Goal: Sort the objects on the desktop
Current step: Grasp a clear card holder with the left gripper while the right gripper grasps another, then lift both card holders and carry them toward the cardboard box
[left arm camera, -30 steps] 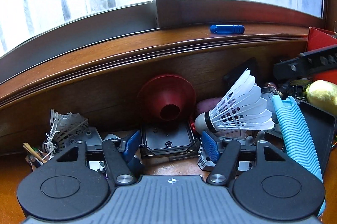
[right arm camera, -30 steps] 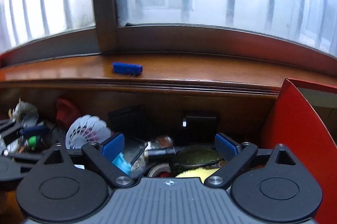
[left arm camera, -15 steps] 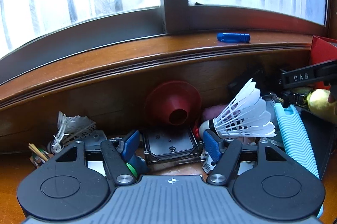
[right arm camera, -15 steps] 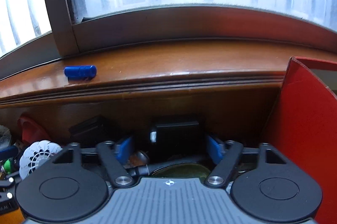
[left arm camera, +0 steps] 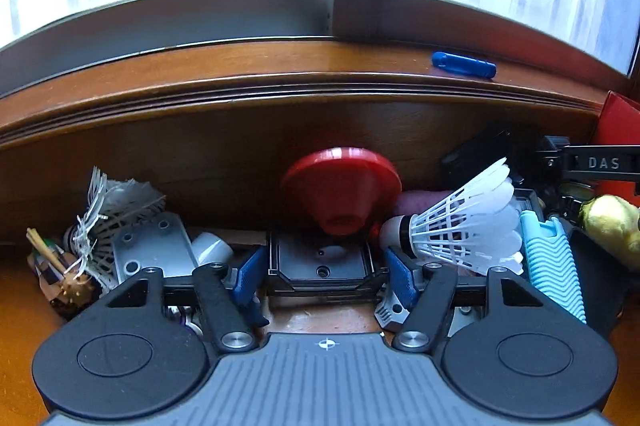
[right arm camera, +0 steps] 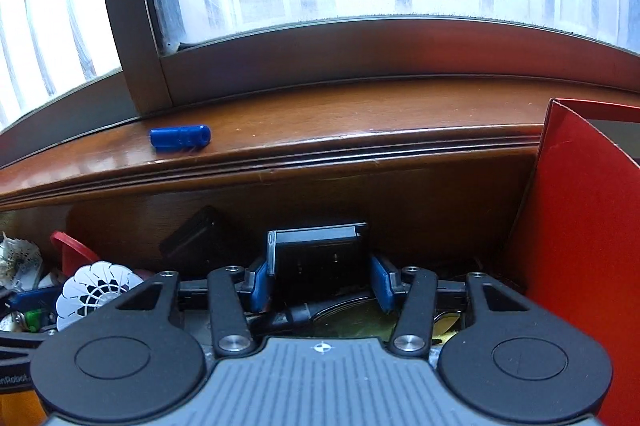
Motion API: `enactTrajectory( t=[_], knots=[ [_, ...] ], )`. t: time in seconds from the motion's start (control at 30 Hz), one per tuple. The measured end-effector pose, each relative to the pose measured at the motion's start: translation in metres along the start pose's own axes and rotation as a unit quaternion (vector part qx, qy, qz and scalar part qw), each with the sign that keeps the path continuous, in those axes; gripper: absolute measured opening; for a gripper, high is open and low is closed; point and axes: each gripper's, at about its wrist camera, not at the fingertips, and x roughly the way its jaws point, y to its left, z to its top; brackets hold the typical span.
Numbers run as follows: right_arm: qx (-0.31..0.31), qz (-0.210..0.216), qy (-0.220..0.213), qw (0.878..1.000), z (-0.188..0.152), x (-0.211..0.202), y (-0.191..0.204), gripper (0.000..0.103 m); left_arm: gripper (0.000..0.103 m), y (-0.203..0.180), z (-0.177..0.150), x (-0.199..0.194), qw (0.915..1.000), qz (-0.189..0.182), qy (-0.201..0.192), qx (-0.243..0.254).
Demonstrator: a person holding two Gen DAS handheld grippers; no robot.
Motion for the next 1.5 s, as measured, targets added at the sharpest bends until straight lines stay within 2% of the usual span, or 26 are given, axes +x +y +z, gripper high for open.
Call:
enactTrajectory(
  t=[0.17, 0.37, 0.63, 1.07, 1.5],
  knots=[
    [0.009, 0.012, -0.005, 1.0, 0.001, -0.015, 0.001, 0.052, 0.064, 0.001, 0.0, -0.013, 0.9999, -0.007, 0.007, -0.014],
    [0.018, 0.019, 0.004, 1.0, 0.001, -0.037, 0.001, 0.052, 0.064, -0.008, 0.004, -0.025, 0.9984, 0.01, 0.048, -0.026],
    [0.029, 0.021, 0.001, 0.999, -0.009, -0.067, 0.001, 0.051, 0.064, -0.011, -0.003, -0.042, 0.9967, 0.023, 0.068, -0.039],
    [0.025, 0.035, -0.008, 0.999, -0.039, -0.138, 0.002, 0.052, 0.064, -0.023, -0.012, -0.106, 0.9992, 0.019, 0.022, -0.028],
    [0.02, 0.039, 0.011, 0.999, -0.065, -0.178, 0.001, 0.051, 0.064, -0.055, -0.028, -0.132, 0.9996, 0.004, 0.028, 0.004]
  ],
)
